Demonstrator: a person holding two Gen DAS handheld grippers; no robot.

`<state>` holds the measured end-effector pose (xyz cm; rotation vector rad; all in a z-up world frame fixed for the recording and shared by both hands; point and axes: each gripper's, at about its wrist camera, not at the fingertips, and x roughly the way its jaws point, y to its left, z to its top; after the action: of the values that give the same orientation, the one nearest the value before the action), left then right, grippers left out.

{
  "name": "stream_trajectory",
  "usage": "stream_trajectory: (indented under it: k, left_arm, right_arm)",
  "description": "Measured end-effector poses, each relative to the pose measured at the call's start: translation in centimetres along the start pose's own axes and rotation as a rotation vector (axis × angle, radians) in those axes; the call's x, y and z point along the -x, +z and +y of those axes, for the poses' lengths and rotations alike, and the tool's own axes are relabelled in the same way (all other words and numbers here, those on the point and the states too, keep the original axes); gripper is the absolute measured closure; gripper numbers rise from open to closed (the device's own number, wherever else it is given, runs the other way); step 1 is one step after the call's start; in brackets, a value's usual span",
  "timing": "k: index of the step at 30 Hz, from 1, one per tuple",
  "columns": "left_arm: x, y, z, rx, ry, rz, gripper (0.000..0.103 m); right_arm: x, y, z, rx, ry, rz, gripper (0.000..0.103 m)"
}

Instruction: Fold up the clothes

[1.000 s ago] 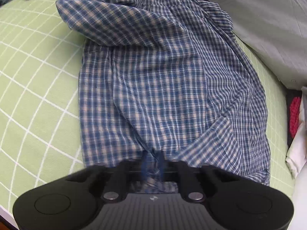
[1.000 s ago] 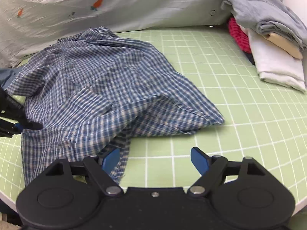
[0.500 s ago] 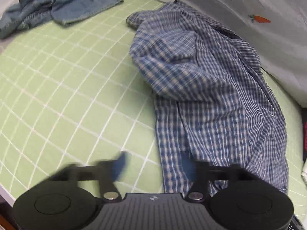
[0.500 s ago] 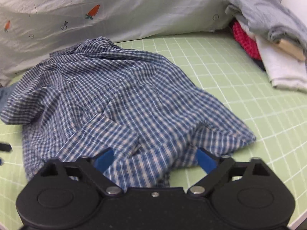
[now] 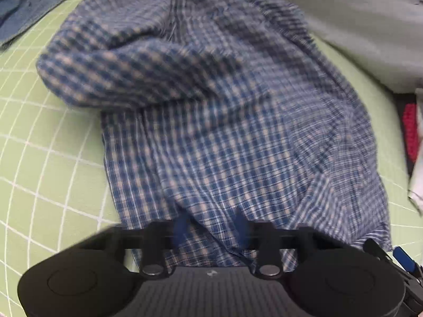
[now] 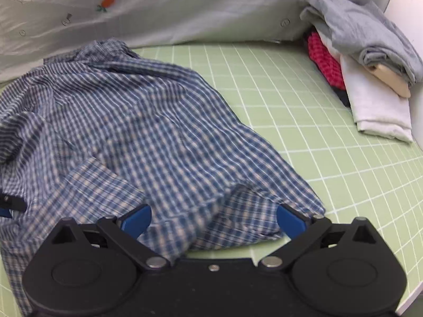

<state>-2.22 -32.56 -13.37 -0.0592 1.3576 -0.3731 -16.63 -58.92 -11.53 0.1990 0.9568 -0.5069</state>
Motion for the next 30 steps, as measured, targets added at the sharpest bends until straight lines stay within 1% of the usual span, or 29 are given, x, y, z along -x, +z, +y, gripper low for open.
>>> stream_trajectory:
  k: [2,4,7,11,15,18,22,24,27,28,30]
  left_arm:
    - [0.0,0.0,0.6,0.019,-0.018,-0.004,0.101]
    - [0.7,0.1,1.5,0.045,-0.022,-0.028,0.101]
    - [2.5,0.5,3.3,0.082,0.018,-0.084,0.101]
    - [5.1,1.8,7.2,0.198,0.046,-0.152,0.101]
    - [7.5,3.1,11.0,0.257,0.127,-0.227,0.102]
    - [9.0,4.1,14.0,0.298,0.173,-0.264,0.102]
    - [11.9,5.5,20.0,0.347,0.264,-0.330,0.102]
    - [13.5,6.6,23.4,0.395,0.311,-0.369,0.102]
    - [15.3,7.9,28.1,0.476,0.411,-0.424,0.102]
    - [15.7,8.3,29.3,0.498,0.437,-0.435,0.101]
    - [15.9,8.8,30.6,0.523,0.449,-0.429,0.098]
  right_arm:
    - [-0.4,0.0,-0.5,-0.013,0.004,0.008,0.001]
    - [-0.7,0.3,-0.6,-0.028,0.011,0.010,0.001]
    - [-1.2,0.9,-0.6,-0.039,0.021,0.009,0.001]
    - [-1.6,1.4,0.7,-0.003,0.039,0.011,0.001]
    - [-2.4,1.1,2.7,0.047,0.044,0.051,0.001]
    - [-3.0,0.8,4.0,0.068,0.037,0.096,0.001]
    - [-3.1,0.5,5.5,0.067,0.015,0.120,0.001]
    - [-3.2,0.4,6.3,0.067,0.003,0.132,0.001]
    - [-3.1,0.3,7.3,0.053,-0.014,0.139,0.001]
    - [-3.1,0.3,7.6,0.053,-0.021,0.141,0.001]
    - [-3.0,0.3,8.3,0.052,-0.034,0.146,0.001]
